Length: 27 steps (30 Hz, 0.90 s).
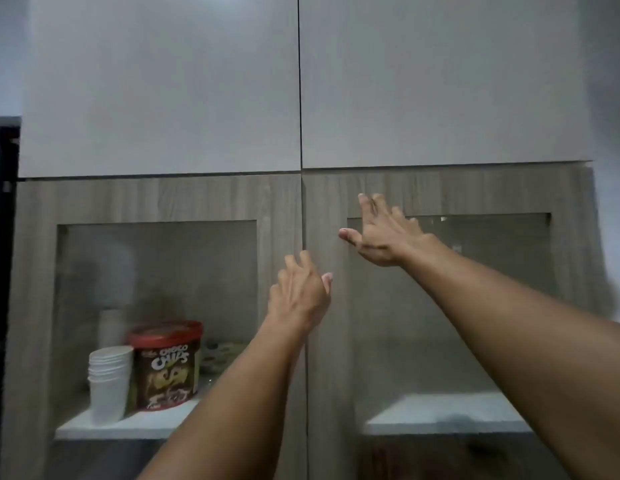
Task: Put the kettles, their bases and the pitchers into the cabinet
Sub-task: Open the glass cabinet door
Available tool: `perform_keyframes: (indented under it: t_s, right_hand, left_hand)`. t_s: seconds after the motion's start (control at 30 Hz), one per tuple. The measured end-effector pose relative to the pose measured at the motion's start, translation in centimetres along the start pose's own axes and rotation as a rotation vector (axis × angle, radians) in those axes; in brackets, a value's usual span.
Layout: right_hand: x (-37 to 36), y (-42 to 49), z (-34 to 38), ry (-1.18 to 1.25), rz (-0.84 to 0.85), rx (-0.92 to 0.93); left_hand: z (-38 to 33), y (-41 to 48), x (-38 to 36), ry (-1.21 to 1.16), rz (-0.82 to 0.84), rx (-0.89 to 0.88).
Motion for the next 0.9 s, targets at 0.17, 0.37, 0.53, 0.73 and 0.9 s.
perform_keyframes:
  t_s: [0.17,0.37,0.53,0.73,0.9]
  right_hand:
    - [-3.5,8.6,3.3,0.038,-0.059,-0.065]
    - [-4.9,13.2,5.5,0.006,-0.211,-0.107]
    - [-3.7,12.5,5.9,0.127,-0.232,-0.137]
    - [-0.3,9.2,6.8,0.252,-0.227,-0.132]
    - [4.8,3.8,5.8,0.288,-0.290,-0.065]
  left_hand:
    - [4.0,7.0,-4.0,-0.132,-0.001,0.022]
    - [5.7,9.0,-5.8,-0.136,-0.174,-0.114]
    - [5.6,7.9,-6.0,-0.197,-0.196,-0.080]
    - [4.7,3.2,-5.5,-0.330,0.002,0.048]
    - [1.2,-3.6,-1.8,-0.480,-0.150,0.059]
Point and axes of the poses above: each hand's wrist, its own y-axis towards the middle knuckle, its own x-axis out of the back of the hand, z = x × y, the point moved 1 cm from there along y, towards the middle knuckle, and after that the axes turned 4 degrees about -z, right-handed, at the moved point
